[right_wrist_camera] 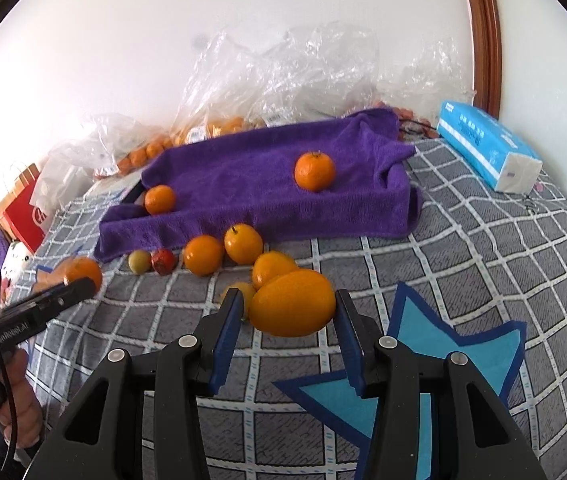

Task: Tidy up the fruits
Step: 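Lift the yellow oval fruit with the right tool while the left tool lifts the large orange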

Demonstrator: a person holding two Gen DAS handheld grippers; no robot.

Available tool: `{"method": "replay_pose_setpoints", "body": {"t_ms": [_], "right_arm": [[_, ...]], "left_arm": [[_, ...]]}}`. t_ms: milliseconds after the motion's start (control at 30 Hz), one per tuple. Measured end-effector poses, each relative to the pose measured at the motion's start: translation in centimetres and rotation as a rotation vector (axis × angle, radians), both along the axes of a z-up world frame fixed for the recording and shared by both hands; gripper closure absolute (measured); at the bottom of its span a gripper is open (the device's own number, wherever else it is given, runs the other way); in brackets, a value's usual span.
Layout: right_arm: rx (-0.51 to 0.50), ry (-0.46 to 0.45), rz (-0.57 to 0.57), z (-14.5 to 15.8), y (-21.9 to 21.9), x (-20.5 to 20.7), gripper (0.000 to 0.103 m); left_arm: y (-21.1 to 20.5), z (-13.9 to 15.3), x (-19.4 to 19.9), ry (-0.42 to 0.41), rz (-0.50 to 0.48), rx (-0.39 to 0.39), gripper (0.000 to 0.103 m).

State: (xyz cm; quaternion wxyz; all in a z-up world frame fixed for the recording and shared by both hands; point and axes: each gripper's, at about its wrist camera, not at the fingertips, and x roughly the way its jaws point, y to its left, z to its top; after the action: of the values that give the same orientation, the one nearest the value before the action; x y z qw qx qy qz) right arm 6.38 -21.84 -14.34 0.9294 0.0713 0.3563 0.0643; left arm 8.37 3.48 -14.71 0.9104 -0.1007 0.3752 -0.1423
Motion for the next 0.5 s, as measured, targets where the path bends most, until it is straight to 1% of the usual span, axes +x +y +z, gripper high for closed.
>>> {"method": "replay_pose_setpoints", "body": {"t_ms": [67, 133, 233, 500], "right_arm": [[0.004, -0.015, -0.002, 0.5, 0.1, -0.1, 0.057], [0.005, -0.024, -0.003, 0.7, 0.2, 0.0, 0.057], [0.007, -0.033, -0.004, 0.9, 0.3, 0.1, 0.057], [0.01, -0.053, -0.004, 1.6, 0.6, 0.1, 0.057]], "left_arm": [[0.1, 0.0, -0.1, -0.002, 0.009, -0.001, 0.064], [0.0, 0.3, -0.3, -0.028, 0.024, 0.017, 0.064], [0.1, 0.6, -0.6, -0.052, 0.025, 0.017, 0.064], [0.1, 0.4, -0.3, -0.041, 0.039, 0.021, 0.064]]}}
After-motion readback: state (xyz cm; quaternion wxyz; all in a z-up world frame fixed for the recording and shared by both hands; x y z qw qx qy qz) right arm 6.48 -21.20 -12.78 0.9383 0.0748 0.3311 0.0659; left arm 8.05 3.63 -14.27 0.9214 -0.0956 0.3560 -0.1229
